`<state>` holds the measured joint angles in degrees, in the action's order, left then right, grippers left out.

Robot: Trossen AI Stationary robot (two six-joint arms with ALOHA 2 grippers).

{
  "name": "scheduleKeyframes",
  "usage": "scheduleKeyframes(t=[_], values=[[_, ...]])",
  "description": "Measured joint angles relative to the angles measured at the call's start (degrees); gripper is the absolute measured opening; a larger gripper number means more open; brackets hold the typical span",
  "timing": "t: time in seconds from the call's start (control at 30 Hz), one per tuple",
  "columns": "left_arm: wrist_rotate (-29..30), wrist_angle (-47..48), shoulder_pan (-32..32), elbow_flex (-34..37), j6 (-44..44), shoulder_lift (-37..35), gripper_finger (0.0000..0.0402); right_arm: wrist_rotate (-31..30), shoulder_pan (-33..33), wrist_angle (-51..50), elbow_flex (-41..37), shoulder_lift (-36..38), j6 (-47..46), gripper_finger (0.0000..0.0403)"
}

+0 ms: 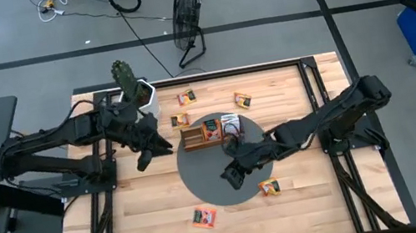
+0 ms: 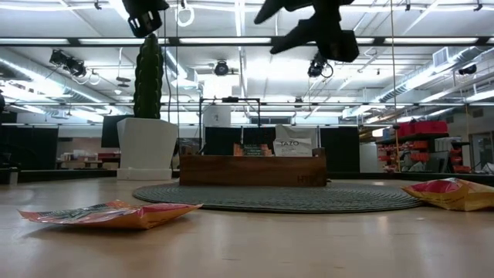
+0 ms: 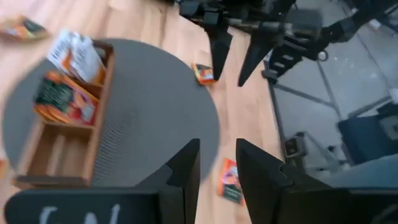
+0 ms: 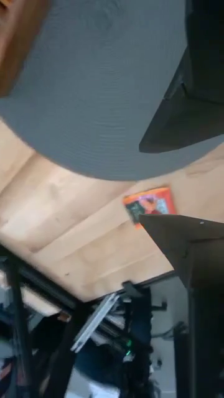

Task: Pick & Place Tea
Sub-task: Put the pink tea bag into the middle section of the wooden organizer

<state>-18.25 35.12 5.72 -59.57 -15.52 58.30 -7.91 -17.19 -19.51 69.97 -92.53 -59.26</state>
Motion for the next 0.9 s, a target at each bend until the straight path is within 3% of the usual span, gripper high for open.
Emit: scheduleKeyframes(t=[0.2, 0.37, 0.9], values=[[3.09, -0.05, -4.44, 0.0, -5.43, 0.18, 0.0106, 1.74, -3.32, 8.73, 0.0, -5.73, -6.64, 0.0178], [4.57, -0.07, -6.59, 0.0, -8.24, 0.14, 0.0106, 1.82, -5.64, 12.41, -0.01, -10.27, -18.83, 0.0178], [5.12, -0.23, -9.84, 0.0, -3.11, 0.14, 0.0106, -0.11, -9.49, 21.15, 0.22, -21.71, -43.65, 0.0178]])
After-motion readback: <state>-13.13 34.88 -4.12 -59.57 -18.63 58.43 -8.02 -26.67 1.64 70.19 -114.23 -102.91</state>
